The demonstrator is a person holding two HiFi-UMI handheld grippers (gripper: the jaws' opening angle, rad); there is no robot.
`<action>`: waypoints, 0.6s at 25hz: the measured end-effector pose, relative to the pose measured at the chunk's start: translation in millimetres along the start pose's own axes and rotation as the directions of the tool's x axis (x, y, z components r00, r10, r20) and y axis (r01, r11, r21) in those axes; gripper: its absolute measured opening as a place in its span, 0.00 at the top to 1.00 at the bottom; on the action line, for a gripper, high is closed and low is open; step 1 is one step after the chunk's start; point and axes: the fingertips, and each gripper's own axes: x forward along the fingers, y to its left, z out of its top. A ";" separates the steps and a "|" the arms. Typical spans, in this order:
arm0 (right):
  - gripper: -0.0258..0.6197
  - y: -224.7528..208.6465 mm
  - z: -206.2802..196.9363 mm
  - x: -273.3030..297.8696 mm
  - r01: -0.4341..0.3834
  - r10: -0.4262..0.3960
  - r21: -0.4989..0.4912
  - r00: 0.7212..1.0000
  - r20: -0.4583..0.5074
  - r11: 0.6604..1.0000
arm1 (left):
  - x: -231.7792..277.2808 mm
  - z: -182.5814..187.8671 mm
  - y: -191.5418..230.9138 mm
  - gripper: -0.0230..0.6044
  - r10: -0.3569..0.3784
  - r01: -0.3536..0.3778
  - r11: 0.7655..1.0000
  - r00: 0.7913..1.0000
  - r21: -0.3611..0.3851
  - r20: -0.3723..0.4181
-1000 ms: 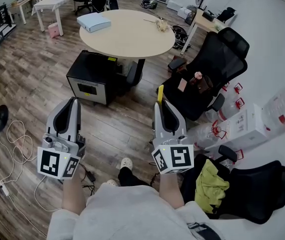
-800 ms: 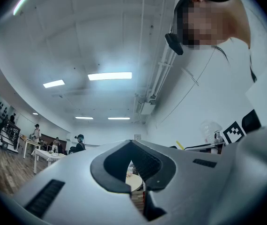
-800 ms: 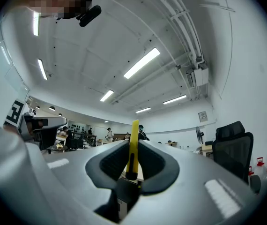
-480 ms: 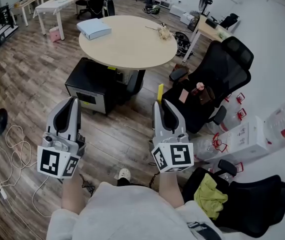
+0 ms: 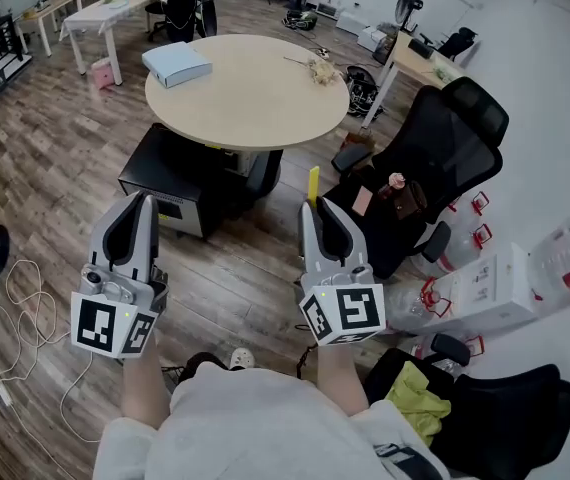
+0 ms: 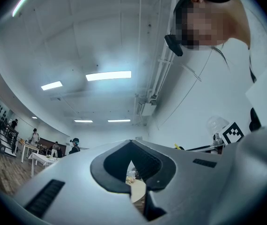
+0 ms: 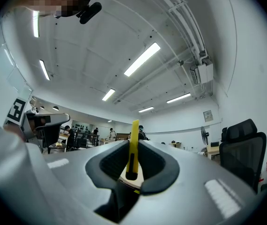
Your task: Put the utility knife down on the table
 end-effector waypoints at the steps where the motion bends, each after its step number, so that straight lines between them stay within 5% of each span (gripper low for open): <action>1: 0.85 -3.5 -1.3 1.6 0.000 0.000 0.002 1.000 0.000 1.000 | 3.0 -2.0 -0.2 0.95 0.001 -0.001 1.000 1.000 0.002 -0.001; 15: 0.85 -33.0 -20.6 52.9 0.013 -0.013 0.024 1.000 -0.003 1.000 | 58.2 -31.9 24.5 0.95 -0.009 0.009 1.000 1.000 -0.003 -0.020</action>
